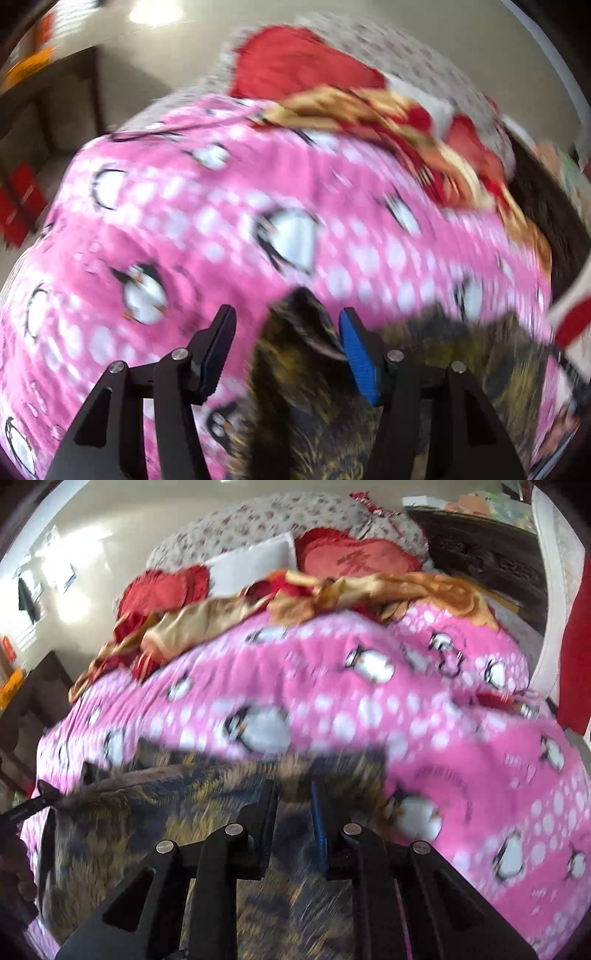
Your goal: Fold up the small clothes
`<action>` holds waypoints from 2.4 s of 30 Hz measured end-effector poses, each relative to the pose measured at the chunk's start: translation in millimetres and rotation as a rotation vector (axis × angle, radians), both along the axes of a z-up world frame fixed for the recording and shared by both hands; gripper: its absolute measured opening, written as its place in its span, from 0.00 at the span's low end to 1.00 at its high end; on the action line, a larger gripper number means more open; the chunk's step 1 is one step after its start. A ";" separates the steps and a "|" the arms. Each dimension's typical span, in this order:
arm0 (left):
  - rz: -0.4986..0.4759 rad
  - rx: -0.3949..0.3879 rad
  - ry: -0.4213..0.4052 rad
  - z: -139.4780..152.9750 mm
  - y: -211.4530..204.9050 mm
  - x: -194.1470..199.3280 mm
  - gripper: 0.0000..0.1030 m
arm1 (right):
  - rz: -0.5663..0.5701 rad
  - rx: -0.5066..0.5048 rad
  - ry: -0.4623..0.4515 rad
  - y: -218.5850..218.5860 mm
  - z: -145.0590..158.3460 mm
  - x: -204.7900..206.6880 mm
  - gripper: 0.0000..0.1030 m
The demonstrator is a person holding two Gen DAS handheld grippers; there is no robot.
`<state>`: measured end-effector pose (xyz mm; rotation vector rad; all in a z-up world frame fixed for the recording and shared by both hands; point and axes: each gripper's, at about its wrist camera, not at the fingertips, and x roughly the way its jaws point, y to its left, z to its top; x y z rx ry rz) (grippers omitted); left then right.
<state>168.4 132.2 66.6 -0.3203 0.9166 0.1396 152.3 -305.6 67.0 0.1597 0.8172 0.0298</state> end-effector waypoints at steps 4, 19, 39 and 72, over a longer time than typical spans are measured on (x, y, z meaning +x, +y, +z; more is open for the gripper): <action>-0.008 0.002 -0.093 11.3 -10.6 -15.0 0.61 | -0.021 -0.021 -0.076 5.6 16.7 -12.9 0.28; -0.074 0.089 -0.050 -44.0 -44.2 1.8 0.71 | 0.125 -0.101 -0.029 101.6 -42.4 -3.7 0.40; -0.095 0.101 -0.044 -46.3 -49.4 1.4 0.76 | 0.183 -0.182 -0.032 118.6 -45.9 -6.2 0.65; -0.268 -0.063 -0.159 5.9 -57.2 -190.9 0.78 | 0.396 -0.196 -0.023 202.2 -36.6 -83.1 0.68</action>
